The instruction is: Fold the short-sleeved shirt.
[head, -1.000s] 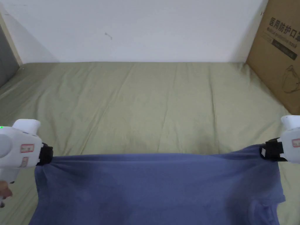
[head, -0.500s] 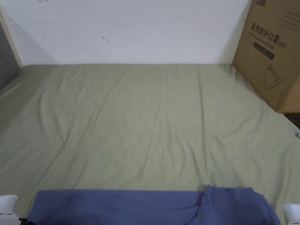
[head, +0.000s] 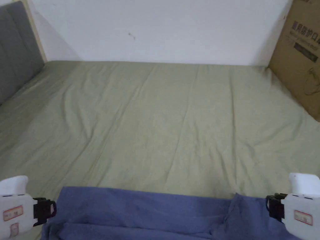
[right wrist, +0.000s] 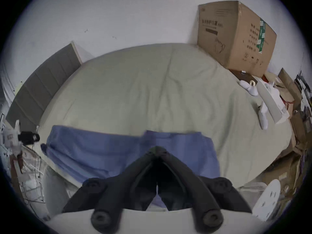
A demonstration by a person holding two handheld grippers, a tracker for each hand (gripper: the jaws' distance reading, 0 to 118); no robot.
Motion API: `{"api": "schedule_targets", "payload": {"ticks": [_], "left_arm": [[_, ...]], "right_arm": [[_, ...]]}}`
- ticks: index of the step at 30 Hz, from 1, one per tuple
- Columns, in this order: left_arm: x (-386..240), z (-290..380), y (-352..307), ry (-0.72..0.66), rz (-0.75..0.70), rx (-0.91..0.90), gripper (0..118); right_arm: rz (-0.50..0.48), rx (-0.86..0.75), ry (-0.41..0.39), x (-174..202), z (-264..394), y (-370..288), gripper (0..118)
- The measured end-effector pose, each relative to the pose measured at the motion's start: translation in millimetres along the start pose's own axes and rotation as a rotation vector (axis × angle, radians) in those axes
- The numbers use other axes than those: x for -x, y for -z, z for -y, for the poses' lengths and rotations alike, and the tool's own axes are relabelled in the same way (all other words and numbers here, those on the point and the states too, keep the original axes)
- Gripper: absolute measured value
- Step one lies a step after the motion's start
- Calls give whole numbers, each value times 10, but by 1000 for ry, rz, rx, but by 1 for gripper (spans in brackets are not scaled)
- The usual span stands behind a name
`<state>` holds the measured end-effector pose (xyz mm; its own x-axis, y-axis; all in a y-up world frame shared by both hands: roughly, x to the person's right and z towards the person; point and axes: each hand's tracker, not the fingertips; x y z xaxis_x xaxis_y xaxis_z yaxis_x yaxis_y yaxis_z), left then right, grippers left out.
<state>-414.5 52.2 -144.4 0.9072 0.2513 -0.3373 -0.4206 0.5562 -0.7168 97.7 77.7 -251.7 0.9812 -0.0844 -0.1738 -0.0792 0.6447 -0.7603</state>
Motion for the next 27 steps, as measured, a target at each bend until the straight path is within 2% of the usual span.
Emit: {"api": "schedule_targets", "payload": {"ticks": [2, 6, 7, 11, 12, 14, 18, 22, 23, 24, 25, 26, 27], "left_arm": [[3, 60, 33, 12, -23, 32, 0], [175, 129, 4, -78, 19, 22, 0], [252, 129, 5, -116, 31, 11, 8], [548, 198, 89, -267, 73, 36, 98], [604, 237, 155, -306, 95, 51, 107], [689, 314, 259, -355, 145, 60, 110], [730, 450, 540, -505, 244, 108, 112], [716, 439, 640, -514, 257, 67, 112], [733, 435, 663, -595, 265, 34, 110], [748, 437, 680, -692, 279, -9, 101], [741, 426, 699, -713, 318, -42, 71], [717, 414, 766, -709, 341, -19, 7], [659, 466, 922, -678, 274, 73, 7]], "right_arm": [[-4, -11, -26, 309, 68, 80, 0], [-160, 52, 2, 715, 191, 341, 0], [-173, 70, -14, 810, 211, 396, 0], [-235, 105, -81, 1077, 289, 510, 0], [-237, 112, -90, 1146, 304, 524, 0], [-252, 128, -122, 1219, 331, 557, 0], [-260, 148, -135, 1315, 370, 599, 0], [-257, 169, -138, 1332, 395, 613, 0], [-250, 174, -132, 1320, 399, 633, 0], [-244, 185, -115, 1337, 402, 637, 0], [-240, 204, -77, 1327, 400, 666, 0], [-253, 208, -44, 1312, 402, 679, 0], [-276, 211, -27, 1296, 406, 688, 0]]}}
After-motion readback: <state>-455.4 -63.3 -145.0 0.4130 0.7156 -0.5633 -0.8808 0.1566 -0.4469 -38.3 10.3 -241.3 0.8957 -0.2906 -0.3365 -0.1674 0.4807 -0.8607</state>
